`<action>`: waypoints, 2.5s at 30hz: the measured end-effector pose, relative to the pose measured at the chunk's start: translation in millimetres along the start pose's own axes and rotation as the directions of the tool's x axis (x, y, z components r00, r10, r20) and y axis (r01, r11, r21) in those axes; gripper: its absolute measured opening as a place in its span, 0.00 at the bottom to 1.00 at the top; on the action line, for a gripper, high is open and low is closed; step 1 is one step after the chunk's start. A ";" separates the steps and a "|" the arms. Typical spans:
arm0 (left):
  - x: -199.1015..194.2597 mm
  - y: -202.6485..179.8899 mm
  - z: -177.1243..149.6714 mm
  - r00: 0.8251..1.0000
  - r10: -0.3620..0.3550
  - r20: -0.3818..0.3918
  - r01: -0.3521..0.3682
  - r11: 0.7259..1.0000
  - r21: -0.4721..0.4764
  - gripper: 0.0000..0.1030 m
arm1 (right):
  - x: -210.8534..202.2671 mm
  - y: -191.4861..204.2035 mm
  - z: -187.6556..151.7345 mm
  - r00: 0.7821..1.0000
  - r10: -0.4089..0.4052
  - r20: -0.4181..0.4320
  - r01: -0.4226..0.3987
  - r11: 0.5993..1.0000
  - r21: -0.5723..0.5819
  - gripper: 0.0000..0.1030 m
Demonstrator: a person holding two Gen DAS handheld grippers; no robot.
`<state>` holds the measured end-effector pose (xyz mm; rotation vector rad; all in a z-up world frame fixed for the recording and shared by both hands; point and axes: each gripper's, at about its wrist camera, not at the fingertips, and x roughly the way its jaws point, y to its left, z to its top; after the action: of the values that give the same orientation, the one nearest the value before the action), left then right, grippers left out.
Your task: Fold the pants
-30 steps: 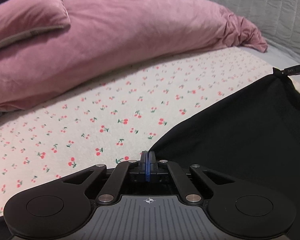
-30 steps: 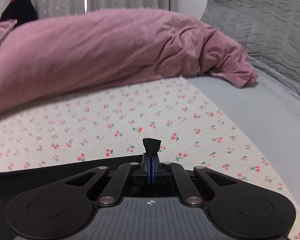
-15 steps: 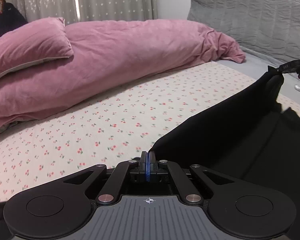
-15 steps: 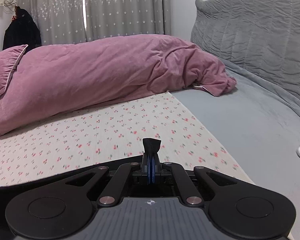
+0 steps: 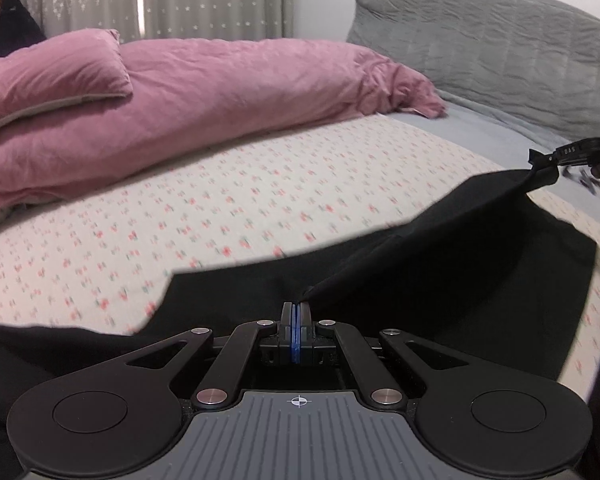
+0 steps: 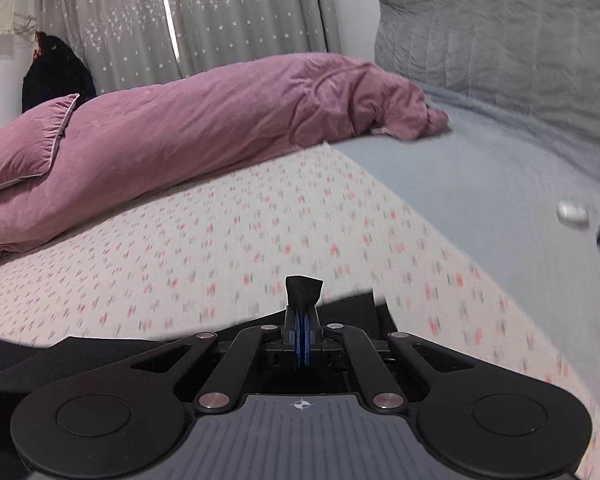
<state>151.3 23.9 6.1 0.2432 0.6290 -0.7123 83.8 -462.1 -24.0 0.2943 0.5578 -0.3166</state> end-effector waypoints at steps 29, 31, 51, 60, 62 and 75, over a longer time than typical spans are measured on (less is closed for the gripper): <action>-41.8 -59.2 -54.4 0.967 -0.234 -0.100 0.248 0.953 0.171 0.67 | -68.3 -72.7 -108.2 0.951 0.310 -0.009 -0.302 0.932 0.202 0.71; -31.0 -70.1 -34.2 0.955 -0.282 -0.090 0.294 0.939 0.178 0.67 | -65.1 -80.3 -113.0 0.938 0.348 0.004 -0.336 0.901 0.273 0.71; 227.6 -206.9 128.8 0.850 -0.483 -0.209 0.524 0.811 0.258 0.64 | -65.1 -125.1 -124.5 0.867 0.496 -0.038 -0.386 0.718 0.579 0.65; 298.7 -260.3 158.6 0.794 -0.518 -0.318 0.600 0.754 0.269 0.36 | -65.6 -138.2 -123.1 0.857 0.514 -0.041 -0.375 0.675 0.635 0.51; 306.7 -268.7 157.7 0.771 -0.533 -0.348 0.627 0.732 0.267 0.28 | -62.8 -135.8 -120.1 0.857 0.511 -0.068 -0.363 0.693 0.623 0.31; 287.3 -274.6 168.6 0.790 -0.588 -0.174 0.613 0.749 0.251 0.00 | -86.2 -114.9 -97.4 0.955 0.273 -0.114 -0.218 0.910 0.352 0.03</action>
<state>210.3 -401.7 -36.5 0.3538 0.6858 -1.4410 -73.5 -513.8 -76.1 0.7216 0.6177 -0.1405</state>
